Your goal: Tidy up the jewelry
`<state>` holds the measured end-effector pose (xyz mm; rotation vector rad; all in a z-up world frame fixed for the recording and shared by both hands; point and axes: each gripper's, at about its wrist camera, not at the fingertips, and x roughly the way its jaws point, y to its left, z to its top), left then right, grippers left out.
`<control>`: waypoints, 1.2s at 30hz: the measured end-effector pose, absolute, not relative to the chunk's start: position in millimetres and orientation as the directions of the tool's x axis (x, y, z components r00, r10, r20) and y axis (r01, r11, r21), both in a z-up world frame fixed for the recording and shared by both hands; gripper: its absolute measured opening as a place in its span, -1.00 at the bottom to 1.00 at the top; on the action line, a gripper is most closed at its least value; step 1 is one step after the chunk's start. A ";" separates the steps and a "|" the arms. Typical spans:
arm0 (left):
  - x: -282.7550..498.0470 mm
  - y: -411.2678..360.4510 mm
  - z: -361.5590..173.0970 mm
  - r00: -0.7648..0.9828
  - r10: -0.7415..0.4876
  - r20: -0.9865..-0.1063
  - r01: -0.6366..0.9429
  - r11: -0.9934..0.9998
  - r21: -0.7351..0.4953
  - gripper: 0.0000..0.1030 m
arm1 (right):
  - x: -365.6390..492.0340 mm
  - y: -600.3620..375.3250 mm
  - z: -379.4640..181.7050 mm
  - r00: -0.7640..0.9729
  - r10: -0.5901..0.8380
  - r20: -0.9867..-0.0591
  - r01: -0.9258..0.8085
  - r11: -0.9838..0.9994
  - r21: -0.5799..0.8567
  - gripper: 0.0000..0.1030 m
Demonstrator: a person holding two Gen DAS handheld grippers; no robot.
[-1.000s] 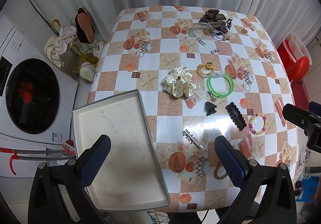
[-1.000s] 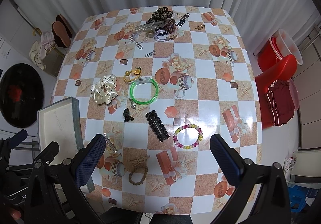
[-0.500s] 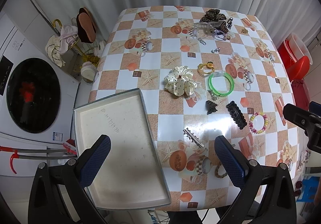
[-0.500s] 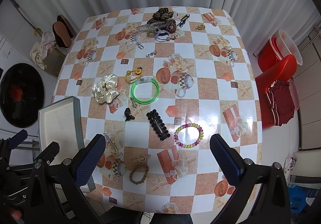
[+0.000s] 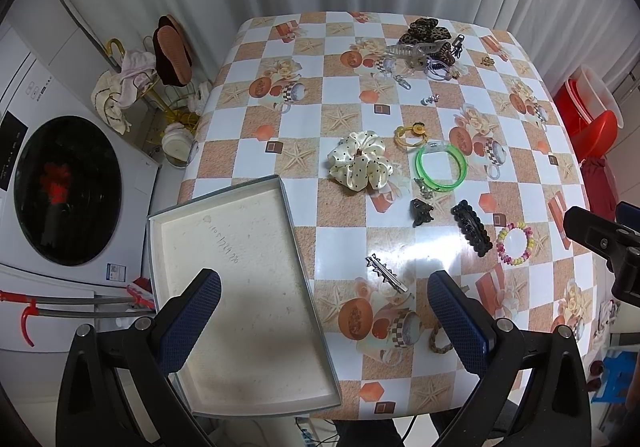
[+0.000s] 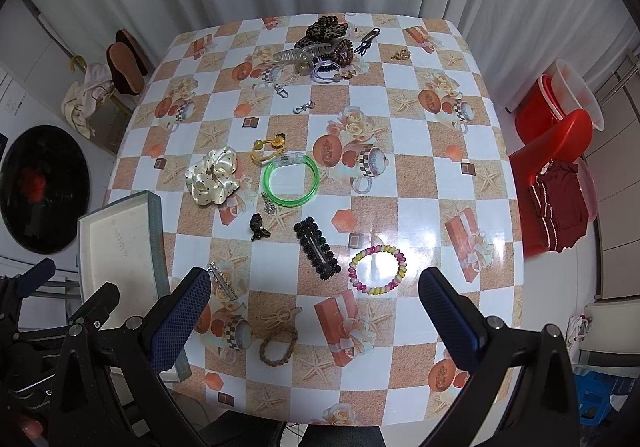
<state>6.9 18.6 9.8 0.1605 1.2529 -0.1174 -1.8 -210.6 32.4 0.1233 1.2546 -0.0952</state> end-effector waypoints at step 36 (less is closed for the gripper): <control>4.4 16.7 8.6 0.309 0.004 -0.951 0.175 0.983 0.061 1.00 | 0.1 -212.1 28.7 0.309 -0.003 -0.951 0.139 0.989 0.043 1.00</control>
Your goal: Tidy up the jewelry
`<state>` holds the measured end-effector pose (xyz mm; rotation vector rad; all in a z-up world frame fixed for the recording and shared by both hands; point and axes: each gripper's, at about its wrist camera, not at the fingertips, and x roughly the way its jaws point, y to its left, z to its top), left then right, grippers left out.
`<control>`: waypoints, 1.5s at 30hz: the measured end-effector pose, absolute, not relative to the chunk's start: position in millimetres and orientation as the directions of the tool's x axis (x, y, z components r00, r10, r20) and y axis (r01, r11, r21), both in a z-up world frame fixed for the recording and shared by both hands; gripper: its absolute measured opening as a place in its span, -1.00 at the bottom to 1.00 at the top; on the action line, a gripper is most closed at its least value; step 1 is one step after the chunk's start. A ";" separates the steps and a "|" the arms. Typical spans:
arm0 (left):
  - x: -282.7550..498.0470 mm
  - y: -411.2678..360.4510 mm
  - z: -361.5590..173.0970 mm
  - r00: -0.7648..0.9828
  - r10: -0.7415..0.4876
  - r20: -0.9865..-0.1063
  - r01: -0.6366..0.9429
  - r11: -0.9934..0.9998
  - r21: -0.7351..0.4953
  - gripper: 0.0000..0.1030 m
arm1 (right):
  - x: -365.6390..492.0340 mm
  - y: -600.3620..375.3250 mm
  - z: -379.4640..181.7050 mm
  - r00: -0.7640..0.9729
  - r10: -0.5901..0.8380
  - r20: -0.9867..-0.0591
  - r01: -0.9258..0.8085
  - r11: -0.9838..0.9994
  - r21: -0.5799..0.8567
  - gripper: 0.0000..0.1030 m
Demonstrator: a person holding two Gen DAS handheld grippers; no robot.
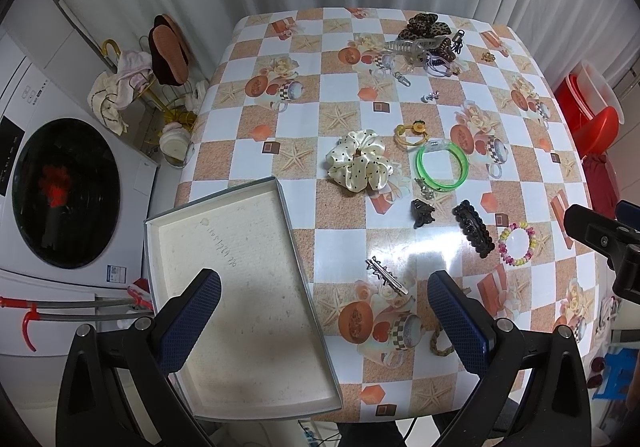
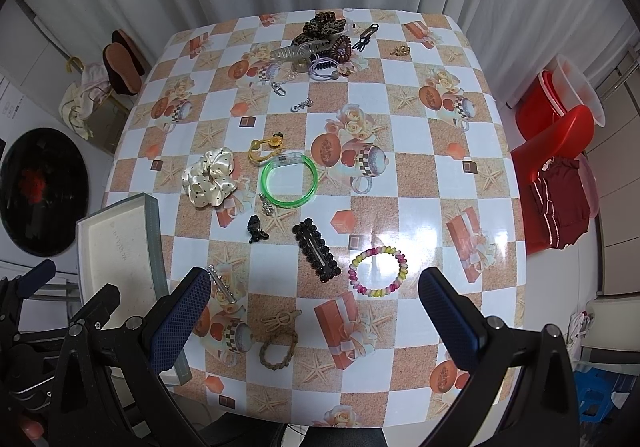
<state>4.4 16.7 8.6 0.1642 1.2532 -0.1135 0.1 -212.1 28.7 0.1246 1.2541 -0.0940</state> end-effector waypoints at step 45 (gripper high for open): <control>136.2 -18.3 -91.4 0.237 -0.050 -0.970 0.178 0.984 -0.007 1.00 | 93.2 -243.0 -70.2 0.176 0.035 -0.984 0.172 0.983 0.066 0.98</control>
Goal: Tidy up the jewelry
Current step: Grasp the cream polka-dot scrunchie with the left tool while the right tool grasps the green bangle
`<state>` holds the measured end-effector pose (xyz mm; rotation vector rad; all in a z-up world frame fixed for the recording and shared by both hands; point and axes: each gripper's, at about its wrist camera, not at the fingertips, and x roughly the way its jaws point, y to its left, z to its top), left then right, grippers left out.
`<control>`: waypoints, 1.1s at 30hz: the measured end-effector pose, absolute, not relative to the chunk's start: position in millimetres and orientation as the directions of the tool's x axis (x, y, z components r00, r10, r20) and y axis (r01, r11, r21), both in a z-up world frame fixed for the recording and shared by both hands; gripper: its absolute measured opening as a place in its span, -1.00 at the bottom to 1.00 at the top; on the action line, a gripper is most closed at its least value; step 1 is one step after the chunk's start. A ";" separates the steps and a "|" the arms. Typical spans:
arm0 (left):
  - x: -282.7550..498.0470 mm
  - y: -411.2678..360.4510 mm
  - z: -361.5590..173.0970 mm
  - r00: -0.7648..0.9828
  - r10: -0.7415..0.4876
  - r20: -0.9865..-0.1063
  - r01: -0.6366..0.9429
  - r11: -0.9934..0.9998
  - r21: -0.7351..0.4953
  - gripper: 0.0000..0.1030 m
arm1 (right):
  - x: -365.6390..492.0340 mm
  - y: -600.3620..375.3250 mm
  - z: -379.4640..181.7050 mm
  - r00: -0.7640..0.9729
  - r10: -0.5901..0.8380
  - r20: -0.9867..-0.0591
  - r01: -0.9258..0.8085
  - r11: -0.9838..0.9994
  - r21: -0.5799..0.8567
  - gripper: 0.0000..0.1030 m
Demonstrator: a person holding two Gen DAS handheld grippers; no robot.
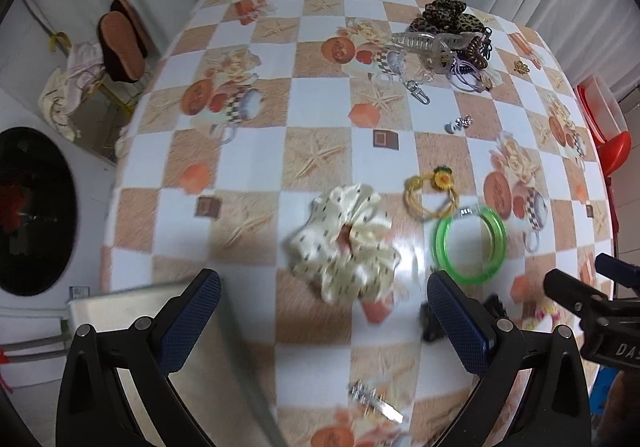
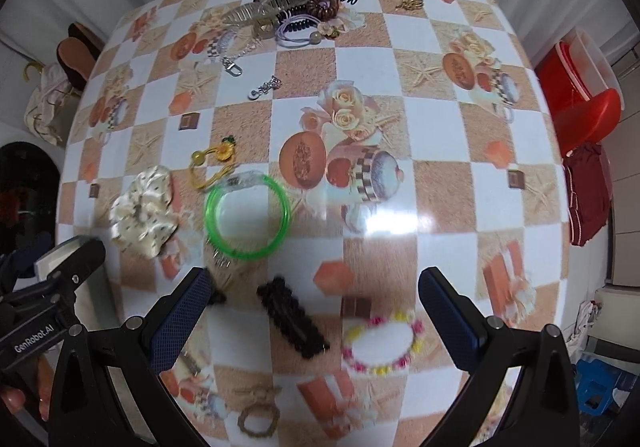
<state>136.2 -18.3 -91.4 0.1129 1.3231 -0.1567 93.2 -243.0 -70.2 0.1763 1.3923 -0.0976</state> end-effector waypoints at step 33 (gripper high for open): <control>138.3 -56.3 -117.3 0.237 -0.126 -0.963 0.228 0.971 -0.071 -0.38 | 126.2 -226.8 -123.4 0.180 0.062 -0.982 0.098 0.992 0.081 -0.87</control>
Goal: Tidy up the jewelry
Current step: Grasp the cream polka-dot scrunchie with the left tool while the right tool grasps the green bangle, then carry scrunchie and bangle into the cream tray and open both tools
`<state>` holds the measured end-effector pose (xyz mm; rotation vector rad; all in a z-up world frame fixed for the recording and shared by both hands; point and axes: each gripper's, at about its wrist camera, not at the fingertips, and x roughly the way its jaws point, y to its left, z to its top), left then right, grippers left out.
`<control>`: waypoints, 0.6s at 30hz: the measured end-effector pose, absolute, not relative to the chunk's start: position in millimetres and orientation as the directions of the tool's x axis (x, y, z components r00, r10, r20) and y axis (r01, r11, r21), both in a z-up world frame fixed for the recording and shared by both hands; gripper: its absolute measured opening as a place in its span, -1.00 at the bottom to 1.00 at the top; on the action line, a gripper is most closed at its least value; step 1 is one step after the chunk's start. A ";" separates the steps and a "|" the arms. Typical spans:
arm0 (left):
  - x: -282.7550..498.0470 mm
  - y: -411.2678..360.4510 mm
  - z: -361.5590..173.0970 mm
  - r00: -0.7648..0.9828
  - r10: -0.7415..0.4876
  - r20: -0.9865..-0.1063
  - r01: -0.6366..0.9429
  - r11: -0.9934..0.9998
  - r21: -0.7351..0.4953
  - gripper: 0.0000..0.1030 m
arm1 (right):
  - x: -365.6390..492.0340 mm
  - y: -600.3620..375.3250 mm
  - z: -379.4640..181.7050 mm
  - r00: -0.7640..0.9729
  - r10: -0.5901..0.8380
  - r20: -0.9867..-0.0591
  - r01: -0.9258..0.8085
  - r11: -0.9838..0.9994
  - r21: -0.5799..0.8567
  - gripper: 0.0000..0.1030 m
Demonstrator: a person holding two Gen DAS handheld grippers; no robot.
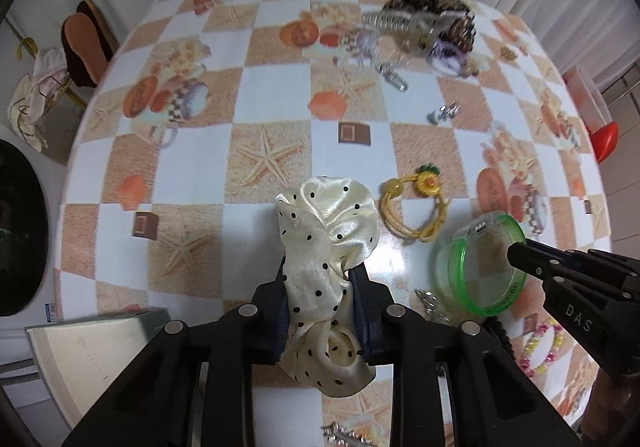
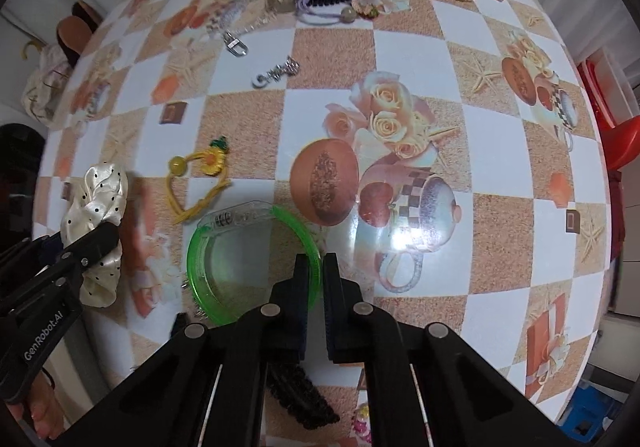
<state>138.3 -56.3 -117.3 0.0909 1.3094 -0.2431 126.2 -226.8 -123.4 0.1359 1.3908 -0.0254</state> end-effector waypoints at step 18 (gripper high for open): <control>39.2 77.1 -57.8 0.323 -0.038 -0.946 -0.004 0.999 -0.042 -0.38 | 68.9 -169.2 -41.6 0.223 0.204 -0.953 -0.077 0.978 0.192 -0.86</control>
